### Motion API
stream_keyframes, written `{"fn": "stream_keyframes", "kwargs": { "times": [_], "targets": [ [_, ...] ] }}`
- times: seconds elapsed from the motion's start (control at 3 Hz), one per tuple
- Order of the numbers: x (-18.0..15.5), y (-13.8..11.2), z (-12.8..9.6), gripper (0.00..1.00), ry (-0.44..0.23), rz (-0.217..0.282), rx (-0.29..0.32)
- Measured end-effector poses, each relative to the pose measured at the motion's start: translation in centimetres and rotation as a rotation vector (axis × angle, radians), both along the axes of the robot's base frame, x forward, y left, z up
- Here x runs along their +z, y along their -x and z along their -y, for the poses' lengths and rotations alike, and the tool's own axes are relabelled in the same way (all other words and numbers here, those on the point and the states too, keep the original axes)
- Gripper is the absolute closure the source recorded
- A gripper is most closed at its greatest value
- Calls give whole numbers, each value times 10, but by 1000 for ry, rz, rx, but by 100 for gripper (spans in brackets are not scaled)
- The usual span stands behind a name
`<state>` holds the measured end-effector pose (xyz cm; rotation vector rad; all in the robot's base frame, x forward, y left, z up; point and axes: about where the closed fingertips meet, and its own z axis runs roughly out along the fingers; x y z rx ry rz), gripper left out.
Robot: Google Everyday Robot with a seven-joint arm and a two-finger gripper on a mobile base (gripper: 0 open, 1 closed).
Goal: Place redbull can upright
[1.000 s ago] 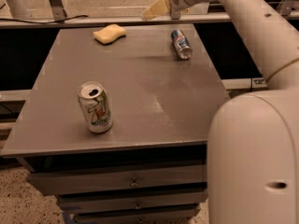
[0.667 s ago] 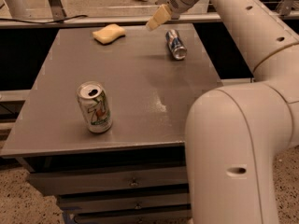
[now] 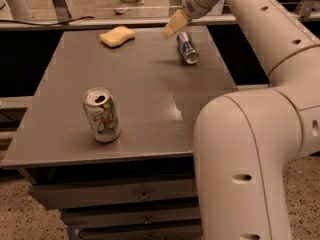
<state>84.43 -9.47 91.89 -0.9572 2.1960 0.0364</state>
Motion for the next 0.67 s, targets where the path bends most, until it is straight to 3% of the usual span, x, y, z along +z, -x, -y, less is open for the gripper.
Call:
{"fn": "stream_keyframes", "kwargs": {
  "times": [0.67],
  "targets": [
    [-14,-5,18,0,3,-64,-177]
  ]
}}
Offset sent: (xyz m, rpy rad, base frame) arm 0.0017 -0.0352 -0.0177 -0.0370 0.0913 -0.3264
